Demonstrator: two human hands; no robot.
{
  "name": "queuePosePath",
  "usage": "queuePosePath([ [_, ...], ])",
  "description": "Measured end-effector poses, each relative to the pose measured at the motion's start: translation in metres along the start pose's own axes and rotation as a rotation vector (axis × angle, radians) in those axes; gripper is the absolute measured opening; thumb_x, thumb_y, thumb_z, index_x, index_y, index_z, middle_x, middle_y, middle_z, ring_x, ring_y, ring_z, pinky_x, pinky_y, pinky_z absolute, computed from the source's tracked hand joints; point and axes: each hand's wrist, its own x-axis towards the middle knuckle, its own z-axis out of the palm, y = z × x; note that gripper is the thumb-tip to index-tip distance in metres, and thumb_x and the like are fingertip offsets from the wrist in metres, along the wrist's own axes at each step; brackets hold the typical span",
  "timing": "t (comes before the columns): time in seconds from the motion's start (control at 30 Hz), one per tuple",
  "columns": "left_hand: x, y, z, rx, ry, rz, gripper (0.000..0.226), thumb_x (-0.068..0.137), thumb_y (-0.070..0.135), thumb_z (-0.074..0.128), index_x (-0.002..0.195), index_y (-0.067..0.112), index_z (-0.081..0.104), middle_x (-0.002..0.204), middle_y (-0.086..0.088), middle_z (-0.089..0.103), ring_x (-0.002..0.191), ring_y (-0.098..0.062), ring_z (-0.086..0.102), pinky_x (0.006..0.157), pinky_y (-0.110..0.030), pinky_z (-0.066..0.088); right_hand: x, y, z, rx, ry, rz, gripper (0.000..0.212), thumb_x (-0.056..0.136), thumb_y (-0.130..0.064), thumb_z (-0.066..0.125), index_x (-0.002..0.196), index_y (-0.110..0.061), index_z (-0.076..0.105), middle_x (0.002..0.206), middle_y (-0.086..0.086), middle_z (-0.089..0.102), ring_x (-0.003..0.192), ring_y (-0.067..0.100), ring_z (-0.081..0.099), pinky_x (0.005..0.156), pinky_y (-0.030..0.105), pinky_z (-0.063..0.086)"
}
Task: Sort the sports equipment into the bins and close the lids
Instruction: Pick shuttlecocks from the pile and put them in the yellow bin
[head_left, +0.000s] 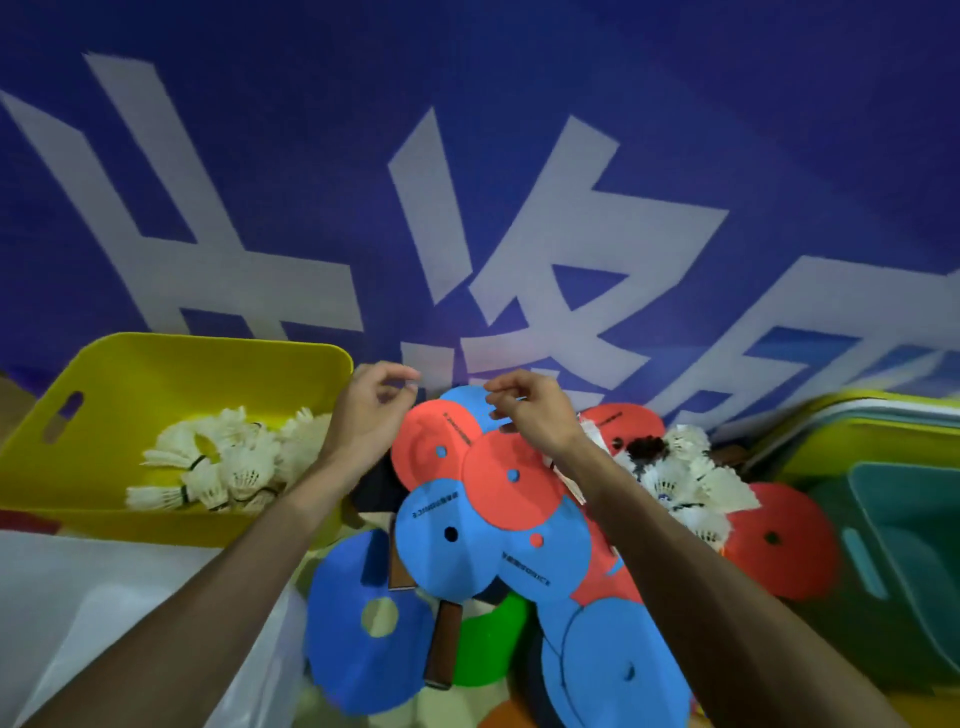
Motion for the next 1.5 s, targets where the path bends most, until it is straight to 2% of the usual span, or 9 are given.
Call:
queuePosePath([
  [0.23, -0.007, 0.011, 0.056, 0.007, -0.162, 0.010, 0.020, 0.084, 0.003, 0.058, 0.092, 0.020, 0.066, 0.100, 0.003, 0.060, 0.079, 0.000, 0.057, 0.068, -0.001, 0.039, -0.009, 0.040, -0.073, -0.164, 0.132, 0.049, 0.019, 0.091, -0.009, 0.055, 0.102, -0.014, 0.068, 0.083, -0.002, 0.067, 0.077, 0.017, 0.066, 0.076, 0.038, 0.055],
  [0.4, -0.013, 0.012, 0.103, 0.090, -0.357, 0.036, 0.018, 0.085, 0.004, 0.058, 0.097, 0.015, 0.066, 0.103, 0.000, 0.064, 0.088, -0.013, 0.061, 0.084, -0.023, 0.048, -0.013, 0.070, -0.101, -0.217, 0.178, 0.083, 0.017, 0.088, -0.013, 0.057, 0.095, -0.019, 0.070, 0.089, -0.004, 0.070, 0.085, 0.018, 0.068, 0.081, 0.039, 0.057],
  [0.53, -0.016, 0.008, 0.139, 0.271, -0.504, 0.215, 0.028, 0.084, 0.008, 0.058, 0.110, 0.017, 0.063, 0.103, 0.005, 0.056, 0.093, -0.010, 0.057, 0.087, -0.021, 0.042, -0.016, 0.094, -0.114, -0.264, 0.205, 0.132, 0.019, 0.088, -0.013, 0.056, 0.098, -0.019, 0.071, 0.093, -0.001, 0.071, 0.088, 0.019, 0.067, 0.085, 0.043, 0.055],
  [0.63, -0.017, 0.006, 0.160, 0.398, -0.638, 0.383, 0.043, 0.085, 0.008, 0.054, 0.125, 0.023, 0.055, 0.122, 0.009, 0.054, 0.107, -0.010, 0.054, 0.091, -0.018, 0.038, -0.019, 0.107, -0.122, -0.282, 0.219, 0.166, 0.022, 0.090, -0.011, 0.052, 0.101, -0.016, 0.070, 0.098, 0.002, 0.072, 0.090, 0.021, 0.067, 0.085, 0.042, 0.055],
  [0.73, -0.013, 0.003, 0.173, 0.533, -0.713, 0.495, 0.044, 0.086, 0.007, 0.053, 0.127, 0.021, 0.054, 0.132, 0.007, 0.051, 0.115, -0.013, 0.053, 0.092, -0.024, 0.041, -0.024, 0.118, -0.127, -0.290, 0.212, 0.173, 0.024, 0.092, -0.011, 0.050, 0.105, -0.014, 0.070, 0.102, 0.003, 0.071, 0.089, 0.021, 0.067, 0.084, 0.040, 0.056],
  [0.93, -0.011, -0.006, 0.183, 0.677, -0.649, 0.402, 0.032, 0.087, 0.010, 0.054, 0.118, 0.019, 0.058, 0.120, 0.002, 0.057, 0.112, -0.020, 0.054, 0.090, -0.032, 0.044, -0.029, 0.127, -0.125, -0.297, 0.186, 0.165, 0.021, 0.091, -0.012, 0.052, 0.103, -0.015, 0.069, 0.098, 0.003, 0.070, 0.082, 0.020, 0.067, 0.079, 0.037, 0.056],
  [1.2, -0.013, 0.006, 0.172, 0.615, -0.493, 0.291, 0.015, 0.090, 0.023, 0.059, 0.102, 0.019, 0.067, 0.105, 0.001, 0.068, 0.096, -0.023, 0.063, 0.077, -0.036, 0.050, -0.035, 0.118, -0.121, -0.340, 0.121, 0.186, 0.022, 0.091, -0.015, 0.050, 0.105, -0.017, 0.066, 0.098, 0.006, 0.071, 0.086, 0.022, 0.066, 0.078, 0.038, 0.055],
  [1.4, -0.021, 0.012, 0.145, 0.498, -0.437, 0.330, 0.010, 0.089, 0.025, 0.062, 0.091, 0.018, 0.068, 0.098, 0.004, 0.061, 0.087, -0.018, 0.061, 0.074, -0.031, 0.045, -0.034, 0.116, -0.096, -0.445, 0.036, 0.240, 0.031, 0.090, -0.014, 0.050, 0.119, -0.014, 0.059, 0.113, 0.012, 0.065, 0.084, 0.017, 0.056, 0.045, 0.007, 0.034],
  [1.5, -0.021, 0.012, 0.126, 0.505, -0.362, 0.372, 0.009, 0.086, 0.025, 0.066, 0.090, 0.018, 0.070, 0.100, 0.004, 0.055, 0.093, -0.015, 0.054, 0.080, -0.026, 0.030, -0.032, 0.115, -0.080, -0.486, 0.021, 0.225, 0.036, 0.088, -0.016, 0.056, 0.124, -0.010, 0.054, 0.116, 0.015, 0.065, 0.098, 0.026, 0.062, 0.058, 0.018, 0.043],
])
